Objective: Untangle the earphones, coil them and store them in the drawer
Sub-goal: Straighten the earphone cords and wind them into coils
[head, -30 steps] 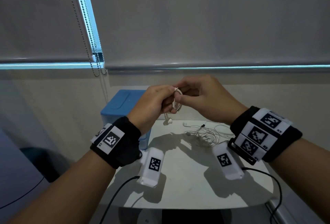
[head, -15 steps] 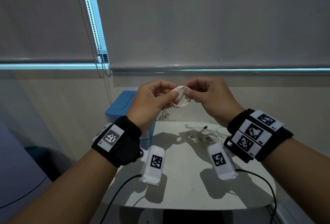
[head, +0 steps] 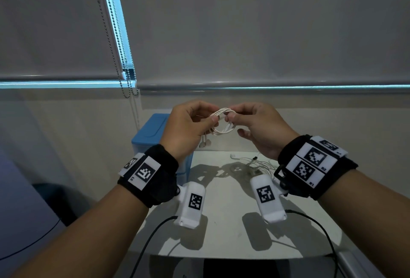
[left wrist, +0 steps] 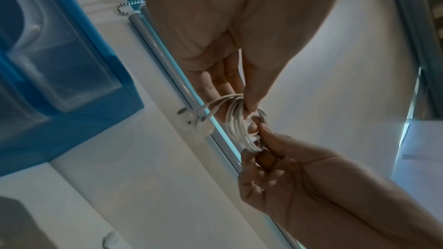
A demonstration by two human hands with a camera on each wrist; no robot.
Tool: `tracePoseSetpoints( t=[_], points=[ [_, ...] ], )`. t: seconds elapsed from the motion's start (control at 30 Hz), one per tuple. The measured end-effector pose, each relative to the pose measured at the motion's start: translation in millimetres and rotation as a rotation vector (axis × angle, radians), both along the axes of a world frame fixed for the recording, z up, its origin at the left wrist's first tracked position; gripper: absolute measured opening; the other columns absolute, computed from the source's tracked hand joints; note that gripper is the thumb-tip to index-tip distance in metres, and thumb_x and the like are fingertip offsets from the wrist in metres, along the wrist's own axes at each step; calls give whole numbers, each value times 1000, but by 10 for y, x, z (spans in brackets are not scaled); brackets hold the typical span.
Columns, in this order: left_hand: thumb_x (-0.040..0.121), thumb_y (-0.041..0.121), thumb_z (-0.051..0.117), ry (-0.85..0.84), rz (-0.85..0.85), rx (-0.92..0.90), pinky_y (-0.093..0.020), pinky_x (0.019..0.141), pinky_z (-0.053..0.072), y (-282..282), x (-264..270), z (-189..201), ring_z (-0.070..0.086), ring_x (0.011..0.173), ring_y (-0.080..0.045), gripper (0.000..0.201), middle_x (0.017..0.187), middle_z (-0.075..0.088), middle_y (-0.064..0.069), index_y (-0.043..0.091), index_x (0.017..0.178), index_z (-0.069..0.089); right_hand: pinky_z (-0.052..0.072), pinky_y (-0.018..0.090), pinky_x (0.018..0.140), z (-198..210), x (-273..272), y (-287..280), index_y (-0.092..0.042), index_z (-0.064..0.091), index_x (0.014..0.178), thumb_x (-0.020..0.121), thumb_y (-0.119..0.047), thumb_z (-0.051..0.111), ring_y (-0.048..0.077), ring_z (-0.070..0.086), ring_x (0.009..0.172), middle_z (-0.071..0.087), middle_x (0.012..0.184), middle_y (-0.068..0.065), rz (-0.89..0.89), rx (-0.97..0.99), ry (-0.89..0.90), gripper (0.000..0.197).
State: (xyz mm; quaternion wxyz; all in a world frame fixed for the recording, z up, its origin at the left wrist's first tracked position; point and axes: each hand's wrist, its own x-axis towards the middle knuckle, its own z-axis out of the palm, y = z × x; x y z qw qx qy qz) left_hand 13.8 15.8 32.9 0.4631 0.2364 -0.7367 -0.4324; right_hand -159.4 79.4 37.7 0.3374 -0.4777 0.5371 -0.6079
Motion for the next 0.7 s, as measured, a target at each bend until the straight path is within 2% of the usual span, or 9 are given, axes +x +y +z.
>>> tracePoseSetpoints(
  t=[0.13, 0.27, 0.47, 0.6, 0.7],
  points=[
    [92, 4, 71, -44, 37, -51, -40, 81, 63, -31, -11, -28, 74, 87, -23, 17, 94, 77, -5, 12, 107, 74, 45, 29, 72, -9, -14, 2, -11, 74, 97, 95, -5, 66, 12, 62, 83, 70, 87, 2, 56, 55, -105, 9],
    [93, 4, 70, -71, 54, -74, -42, 79, 63, -66, -28, -52, 74, 85, -24, 17, 91, 76, -6, 13, 107, 73, 43, 29, 69, -10, -15, 22, -15, 73, 98, 96, -7, 65, 10, 61, 78, 73, 86, 0, 91, 83, -130, 12],
    [95, 11, 69, -192, 78, -212, -38, 82, 61, -131, -49, -106, 71, 85, -14, 20, 95, 76, 2, 17, 113, 75, 39, 29, 67, 28, -56, 68, -18, 67, 109, 96, -4, 61, 11, 55, 77, 71, 80, -1, 142, 151, -228, 20],
    [95, 14, 69, -248, 70, -293, -36, 83, 59, -125, -77, -117, 70, 87, -13, 20, 94, 76, 6, 19, 113, 76, 38, 28, 66, -19, -56, 61, -19, 65, 115, 97, -6, 60, 9, 53, 75, 71, 80, -3, 143, 140, -359, 22],
    [93, 14, 71, -295, 67, -286, -38, 79, 59, -127, -113, -115, 69, 79, -14, 17, 88, 76, 4, 20, 107, 77, 38, 28, 66, -50, -14, 46, -19, 62, 120, 97, -9, 62, 8, 55, 71, 73, 84, -3, 115, 114, -400, 26]
  ],
)
